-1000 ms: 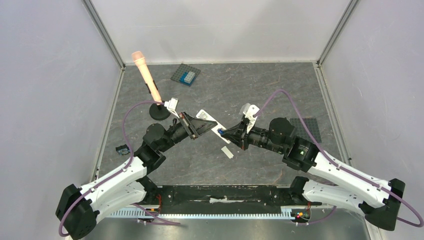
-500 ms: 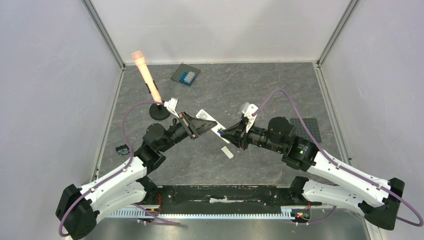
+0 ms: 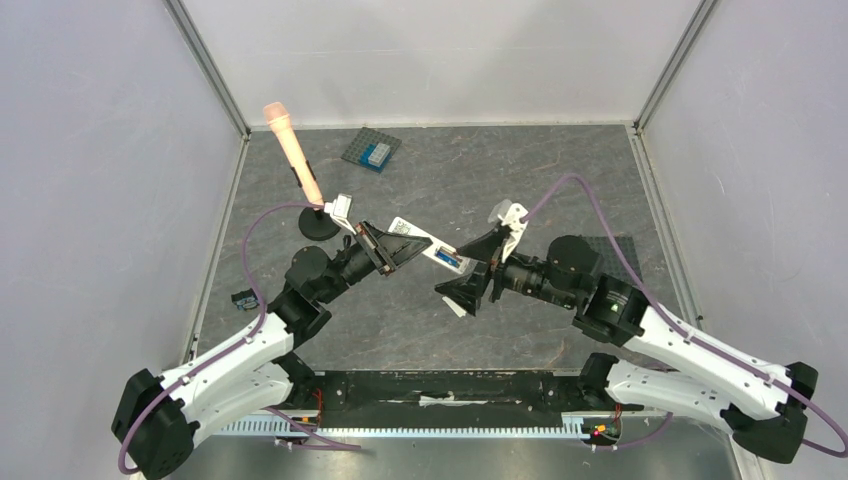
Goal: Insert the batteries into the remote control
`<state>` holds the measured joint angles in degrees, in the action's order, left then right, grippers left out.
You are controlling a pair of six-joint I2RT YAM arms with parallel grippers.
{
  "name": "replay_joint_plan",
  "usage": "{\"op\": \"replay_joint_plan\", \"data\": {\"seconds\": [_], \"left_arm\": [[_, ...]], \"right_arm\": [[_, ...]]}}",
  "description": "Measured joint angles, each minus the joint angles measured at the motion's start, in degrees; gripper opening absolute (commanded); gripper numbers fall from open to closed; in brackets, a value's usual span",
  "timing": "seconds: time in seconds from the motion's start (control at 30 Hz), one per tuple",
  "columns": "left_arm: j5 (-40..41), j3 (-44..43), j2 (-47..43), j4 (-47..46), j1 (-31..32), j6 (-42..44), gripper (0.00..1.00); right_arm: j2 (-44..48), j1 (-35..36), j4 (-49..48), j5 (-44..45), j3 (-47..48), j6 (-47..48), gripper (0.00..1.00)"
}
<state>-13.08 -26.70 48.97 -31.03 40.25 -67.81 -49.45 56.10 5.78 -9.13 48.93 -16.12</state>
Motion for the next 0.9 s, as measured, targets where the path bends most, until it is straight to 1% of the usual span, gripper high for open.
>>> {"op": "replay_joint_plan", "data": {"seconds": [0.07, 0.23, 0.33, 0.5, 0.6, 0.63, 0.73, 0.8, 0.9], "left_arm": [[-0.17, 0.00, -0.02, -0.02, -0.02, -0.02, 0.02], [-0.63, 0.00, -0.42, -0.09, 0.07, 0.00, 0.02], [-0.72, 0.00, -0.68, -0.13, 0.07, 0.04, 0.02], [-0.74, 0.00, -1.14, -0.11, 0.07, 0.09, 0.02], [-0.74, 0.00, -1.44, -0.04, 0.07, 0.09, 0.02], [-0.76, 0.00, -1.55, -0.02, 0.07, 0.09, 0.02], [-0.81, 0.00, -1.88, 0.00, 0.07, 0.09, 0.02], [-0.79, 0.00, -1.97, 0.20, 0.04, 0.24, 0.02], [-0.92, 0.00, -2.12, 0.46, 0.07, 0.24, 0.02]], "right_arm": [[1.60, -0.02, 0.00, 0.63, 0.00, -1.99, 0.98], [4.96, -0.07, 0.04, 6.34, 0.09, -9.81, 0.98], [5.31, -0.09, 0.92, 11.58, 0.55, -17.20, 0.98], [5.09, -0.13, 1.09, 16.52, -0.90, -30.58, 0.98], [5.25, -0.17, -1.57, 17.27, -4.59, -37.86, 0.98], [5.35, -0.17, -4.22, 17.40, -7.74, -41.44, 0.98], [5.09, -0.20, -9.25, 17.00, -14.14, -48.37, 0.98], [4.04, -0.22, -11.63, 16.35, -15.82, -51.49, 0.98], [2.34, -0.22, -15.74, 14.95, -15.87, -54.42, 0.98]]}}
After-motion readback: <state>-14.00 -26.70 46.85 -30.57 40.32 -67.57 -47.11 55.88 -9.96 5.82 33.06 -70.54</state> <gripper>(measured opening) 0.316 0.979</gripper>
